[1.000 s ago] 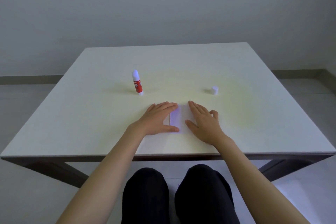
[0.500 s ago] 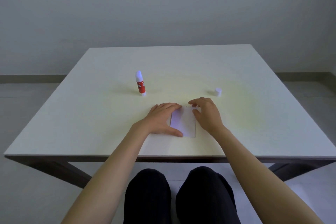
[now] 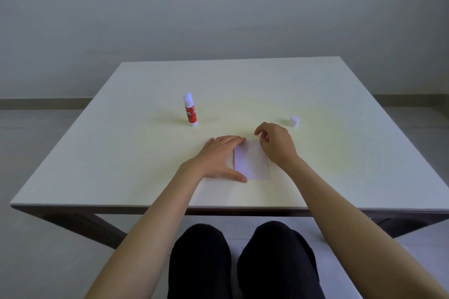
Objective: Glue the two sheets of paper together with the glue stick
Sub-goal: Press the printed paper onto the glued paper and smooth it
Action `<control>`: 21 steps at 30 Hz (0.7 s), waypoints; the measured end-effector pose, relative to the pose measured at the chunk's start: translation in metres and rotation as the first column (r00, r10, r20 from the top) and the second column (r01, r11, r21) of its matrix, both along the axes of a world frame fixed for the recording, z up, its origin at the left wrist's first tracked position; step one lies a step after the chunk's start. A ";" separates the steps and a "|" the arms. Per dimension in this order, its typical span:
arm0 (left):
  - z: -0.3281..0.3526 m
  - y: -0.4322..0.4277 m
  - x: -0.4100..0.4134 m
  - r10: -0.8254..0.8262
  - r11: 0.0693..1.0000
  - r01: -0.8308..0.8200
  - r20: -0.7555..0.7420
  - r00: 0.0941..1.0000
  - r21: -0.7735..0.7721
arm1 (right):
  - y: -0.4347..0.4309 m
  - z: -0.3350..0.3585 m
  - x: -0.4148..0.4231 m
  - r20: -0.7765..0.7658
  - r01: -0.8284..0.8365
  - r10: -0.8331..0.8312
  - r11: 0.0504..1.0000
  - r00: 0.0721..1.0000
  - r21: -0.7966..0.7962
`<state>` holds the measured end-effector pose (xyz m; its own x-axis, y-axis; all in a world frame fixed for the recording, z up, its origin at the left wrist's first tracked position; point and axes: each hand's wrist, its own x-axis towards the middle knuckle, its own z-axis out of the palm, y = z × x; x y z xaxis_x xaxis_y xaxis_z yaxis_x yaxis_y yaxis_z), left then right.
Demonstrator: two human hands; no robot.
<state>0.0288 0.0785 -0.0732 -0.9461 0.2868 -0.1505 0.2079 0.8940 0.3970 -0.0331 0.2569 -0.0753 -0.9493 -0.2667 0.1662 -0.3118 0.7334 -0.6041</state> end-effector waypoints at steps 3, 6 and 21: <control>0.001 0.000 0.001 -0.011 1.000 0.011 0.000 1.000 -0.025 | 0.003 -0.004 0.000 -0.010 -0.003 0.003 0.999 1.000 -0.034; 0.000 0.000 0.003 -0.019 0.999 0.017 -0.040 0.999 -0.052 | 0.006 -0.006 -0.001 0.010 0.014 -0.013 0.998 1.000 -0.062; 0.001 -0.028 0.011 0.024 0.999 -0.022 0.049 0.999 -0.041 | -0.006 -0.015 0.058 0.039 -0.270 0.299 0.791 0.954 0.549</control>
<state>0.0402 0.0506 -0.0727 -0.9435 0.2577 -0.2084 0.1680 0.9140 0.3694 0.0251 0.2504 -0.0900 -0.8111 -0.5833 -0.0445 -0.5759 0.8095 -0.1142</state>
